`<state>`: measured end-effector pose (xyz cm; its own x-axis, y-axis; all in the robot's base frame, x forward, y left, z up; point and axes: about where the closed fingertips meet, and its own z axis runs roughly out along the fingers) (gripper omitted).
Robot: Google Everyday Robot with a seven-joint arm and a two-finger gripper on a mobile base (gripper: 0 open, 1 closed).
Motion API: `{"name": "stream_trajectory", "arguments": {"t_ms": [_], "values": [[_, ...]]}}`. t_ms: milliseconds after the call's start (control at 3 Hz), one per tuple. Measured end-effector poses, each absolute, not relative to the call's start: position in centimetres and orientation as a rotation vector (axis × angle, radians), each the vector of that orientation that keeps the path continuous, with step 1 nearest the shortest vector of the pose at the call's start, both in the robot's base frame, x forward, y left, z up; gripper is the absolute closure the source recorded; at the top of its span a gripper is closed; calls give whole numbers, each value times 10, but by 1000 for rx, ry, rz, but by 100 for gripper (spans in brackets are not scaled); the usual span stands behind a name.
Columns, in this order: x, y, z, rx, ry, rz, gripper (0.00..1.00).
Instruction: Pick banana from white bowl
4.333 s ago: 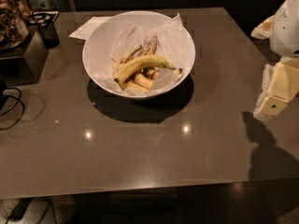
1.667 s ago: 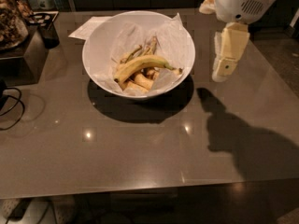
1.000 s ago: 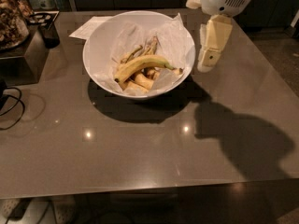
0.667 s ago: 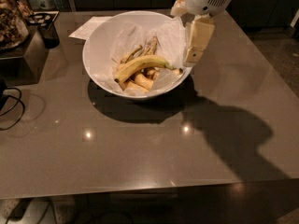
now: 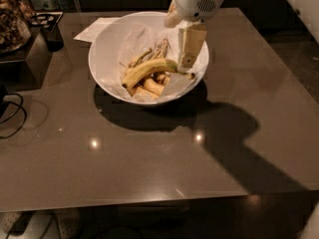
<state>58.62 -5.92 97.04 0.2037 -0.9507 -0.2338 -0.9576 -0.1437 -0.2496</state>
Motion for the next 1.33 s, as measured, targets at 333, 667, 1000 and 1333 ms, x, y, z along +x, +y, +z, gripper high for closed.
{"name": "stream_trajectory", "arguments": {"t_ms": [333,667,1000,1333], "values": [[594,-46,961,-2195,1766,33,25],[604,-36,953,-2239,1746,36,34],[612,-28,944,-2273,1729,43,32],[619,-20,933,-2301,1716,61,29]]}}
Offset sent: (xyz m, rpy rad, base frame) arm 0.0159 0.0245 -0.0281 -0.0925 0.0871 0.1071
